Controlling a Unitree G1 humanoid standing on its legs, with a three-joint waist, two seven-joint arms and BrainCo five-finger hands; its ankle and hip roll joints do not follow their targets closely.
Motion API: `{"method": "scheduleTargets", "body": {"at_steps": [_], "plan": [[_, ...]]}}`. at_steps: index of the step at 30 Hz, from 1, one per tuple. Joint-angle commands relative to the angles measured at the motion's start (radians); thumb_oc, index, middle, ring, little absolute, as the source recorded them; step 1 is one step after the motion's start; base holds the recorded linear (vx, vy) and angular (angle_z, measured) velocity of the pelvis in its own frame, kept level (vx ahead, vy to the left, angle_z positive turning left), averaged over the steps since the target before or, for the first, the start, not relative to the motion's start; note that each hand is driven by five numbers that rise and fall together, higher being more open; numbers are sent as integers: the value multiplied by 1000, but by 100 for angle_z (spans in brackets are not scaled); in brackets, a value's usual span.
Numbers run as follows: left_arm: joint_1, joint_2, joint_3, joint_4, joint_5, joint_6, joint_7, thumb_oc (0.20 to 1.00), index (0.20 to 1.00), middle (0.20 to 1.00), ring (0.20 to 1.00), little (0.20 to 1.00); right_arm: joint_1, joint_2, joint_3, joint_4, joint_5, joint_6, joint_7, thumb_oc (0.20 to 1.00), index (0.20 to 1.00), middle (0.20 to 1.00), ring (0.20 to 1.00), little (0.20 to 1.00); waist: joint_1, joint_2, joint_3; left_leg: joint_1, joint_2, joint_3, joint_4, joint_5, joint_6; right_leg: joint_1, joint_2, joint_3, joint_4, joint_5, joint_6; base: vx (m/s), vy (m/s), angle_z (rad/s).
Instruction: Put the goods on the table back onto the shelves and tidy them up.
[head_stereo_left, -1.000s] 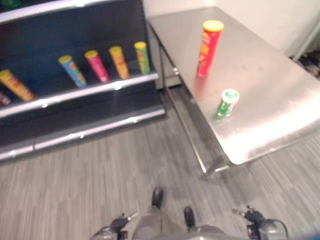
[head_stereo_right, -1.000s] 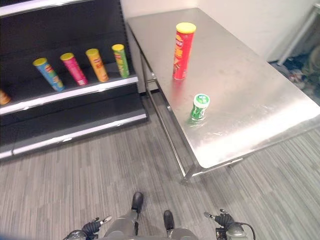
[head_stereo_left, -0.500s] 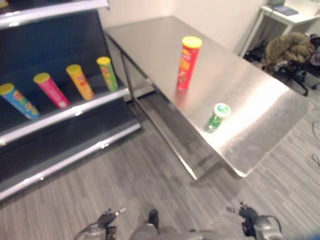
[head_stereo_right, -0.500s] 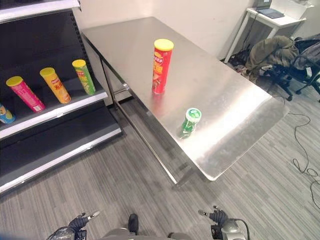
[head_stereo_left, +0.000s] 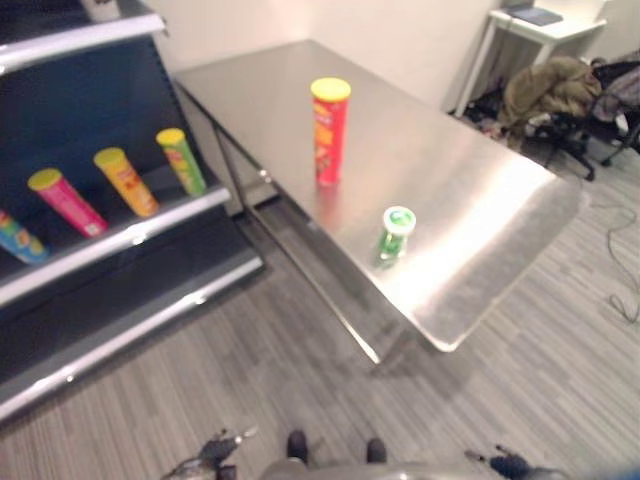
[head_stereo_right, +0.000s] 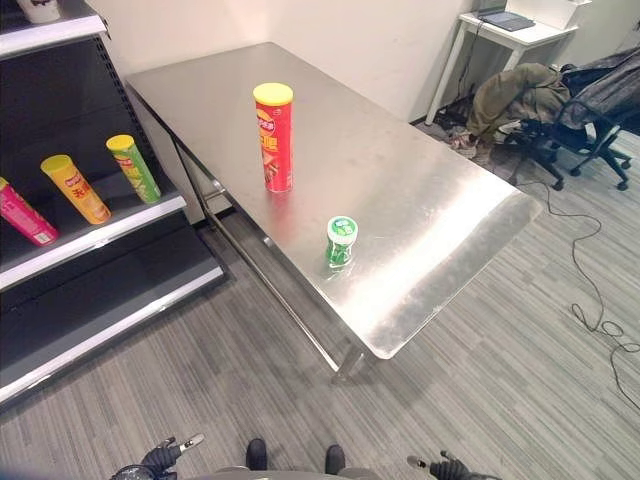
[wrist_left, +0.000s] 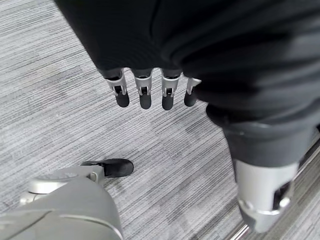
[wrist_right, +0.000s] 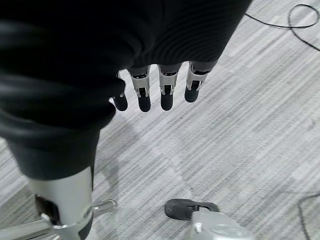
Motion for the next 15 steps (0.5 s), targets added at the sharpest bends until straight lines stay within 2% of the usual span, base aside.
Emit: {"method": "scheduleTargets", "body": {"at_steps": [1,4,5,7,8,9,10,11,12,13,14,15], "plan": [[-52,-10,-16,28,3,-20,16,1000,1000,1000,1000,1000,-37,-39,-77,28,39,-5,-23,1000,1000,1000,1000,1000,4,22,-16,49,-25,-19,8,-97,-6,-87,-38,18,2,45,7,54,-71,5],[-40,-14,10,30,2,-22,19,1000,1000,1000,1000,1000,-22,-59,-178,-8,105,-8,-46,1000,1000,1000,1000,1000,-10,26,-35,60,-16,-5,8,-100,-4,-76,-37,13,2,49,12,41,-38,6],[-39,-14,9,30,2,-21,19,1000,1000,1000,1000,1000,-22,-59,-179,-8,105,-8,-46,1000,1000,1000,1000,1000,-9,26,-35,60,-16,-5,8,-100,-4,-75,-37,13,2,49,12,39,-13,1],[-20,-13,49,24,1,-20,19,1000,1000,1000,1000,1000,24,-86,-309,-125,150,-7,-62,1000,1000,1000,1000,1000,-23,28,-53,68,-13,1,8,-103,-3,-69,-37,12,2,53,16,57,-20,0],[-7,-18,78,22,6,-19,19,1000,1000,1000,1000,1000,84,-136,-400,-278,133,-7,-76,1000,1000,1000,1000,1000,-37,32,-64,72,-13,3,8,-105,-4,-66,-39,7,2,57,20,53,-20,1],[-7,-22,85,29,12,-19,19,1000,1000,1000,1000,1000,110,-191,-440,-372,111,-8,-89,1000,1000,1000,1000,1000,-47,34,-67,75,-13,4,8,-105,-5,-64,-39,6,2,59,22,0,0,0],[-7,-22,85,29,12,-19,19,1000,1000,1000,1000,1000,110,-191,-440,-372,111,-8,-89,1000,1000,1000,1000,1000,-47,34,-67,75,-13,4,8,-105,-5,-64,-39,6,2,59,22,0,0,0],[-13,-28,85,34,17,-19,20,1000,1000,1000,1000,1000,116,-229,-459,-428,95,-11,-102,1000,1000,1000,1000,1000,-55,37,-65,77,-12,5,8,-104,-6,-64,-39,3,2,59,24,-20,2,-4],[-22,-37,79,34,21,-19,19,1000,1000,1000,1000,1000,116,-296,-496,-565,68,-23,-122,1000,1000,1000,1000,1000,-65,40,-60,77,-11,6,8,-102,-7,-66,-40,0,2,60,25,0,0,0],[-22,-44,76,30,18,-20,19,1000,1000,1000,1000,1000,112,-330,-516,-644,54,-31,-128,1000,1000,1000,1000,1000,-68,42,-57,80,-10,5,8,-102,-7,-65,-40,-1,2,60,25,0,0,0],[-22,-44,76,30,18,-20,19,1000,1000,1000,1000,1000,112,-330,-516,-644,54,-31,-128,1000,1000,1000,1000,1000,-68,42,-57,80,-10,5,8,-102,-7,-64,-40,-1,2,60,25,0,0,0],[-19,-58,74,12,9,-21,17,1000,1000,1000,1000,1000,75,-382,-525,-741,49,-54,-139,1000,1000,1000,1000,1000,-67,44,-53,79,-9,6,8,-100,-7,-64,-40,-2,2,60,24,0,0,0]]}}
